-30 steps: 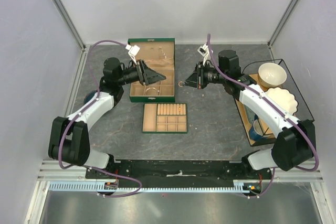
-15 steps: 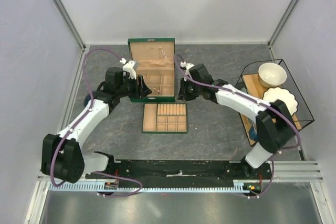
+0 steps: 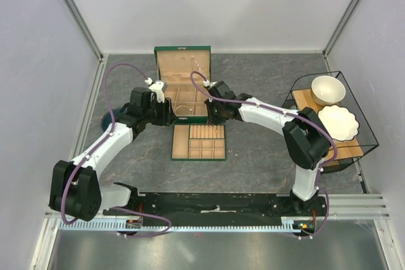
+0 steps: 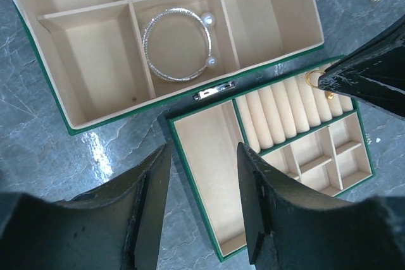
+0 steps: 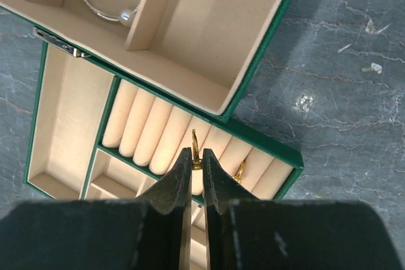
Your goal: Organize the mixed jewelry
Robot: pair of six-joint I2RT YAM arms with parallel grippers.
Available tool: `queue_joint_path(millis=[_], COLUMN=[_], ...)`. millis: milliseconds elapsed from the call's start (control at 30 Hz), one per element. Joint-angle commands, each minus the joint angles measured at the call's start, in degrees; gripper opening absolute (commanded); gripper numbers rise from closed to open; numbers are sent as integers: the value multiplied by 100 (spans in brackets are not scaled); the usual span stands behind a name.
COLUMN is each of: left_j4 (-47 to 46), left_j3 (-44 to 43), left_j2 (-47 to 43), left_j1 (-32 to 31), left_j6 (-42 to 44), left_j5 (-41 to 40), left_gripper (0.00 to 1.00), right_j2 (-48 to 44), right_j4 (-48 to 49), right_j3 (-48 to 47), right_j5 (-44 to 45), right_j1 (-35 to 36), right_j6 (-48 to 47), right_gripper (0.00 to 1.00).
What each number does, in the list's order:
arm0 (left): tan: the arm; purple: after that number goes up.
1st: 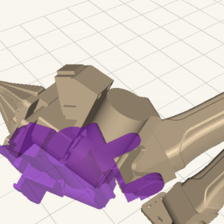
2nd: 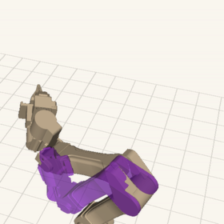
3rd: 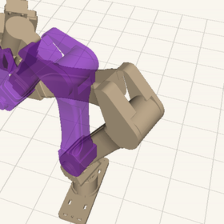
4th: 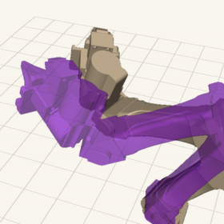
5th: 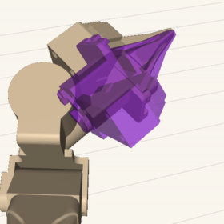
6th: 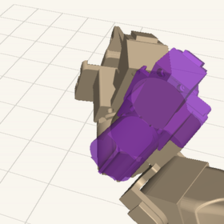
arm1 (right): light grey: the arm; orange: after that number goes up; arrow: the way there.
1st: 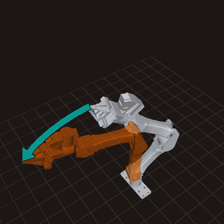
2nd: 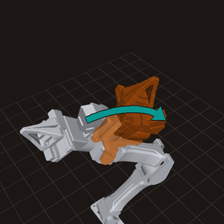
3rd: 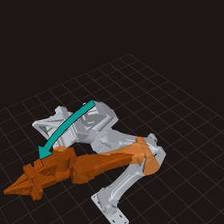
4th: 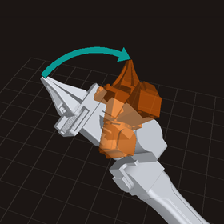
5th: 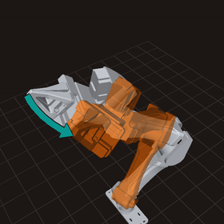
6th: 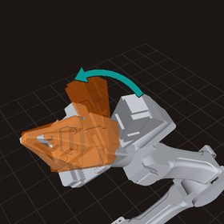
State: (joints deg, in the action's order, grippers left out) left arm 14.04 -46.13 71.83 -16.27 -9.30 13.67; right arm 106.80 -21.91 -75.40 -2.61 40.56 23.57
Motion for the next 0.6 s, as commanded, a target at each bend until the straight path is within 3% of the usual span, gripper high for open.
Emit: queue_joint_path(millis=[0, 567], left_j4=[-288, -692], left_j3=[95, 429], left_j2=[120, 436], left_j1=[-69, -587], left_j6=[157, -90], left_j5=[-338, -1208], left_gripper=[53, 49], right_j2=[60, 271], right_j4=[-129, -331], right_j3=[-370, -423], right_j5=[217, 393], right_j1=[171, 392], right_j6=[183, 701], right_gripper=[0, 0])
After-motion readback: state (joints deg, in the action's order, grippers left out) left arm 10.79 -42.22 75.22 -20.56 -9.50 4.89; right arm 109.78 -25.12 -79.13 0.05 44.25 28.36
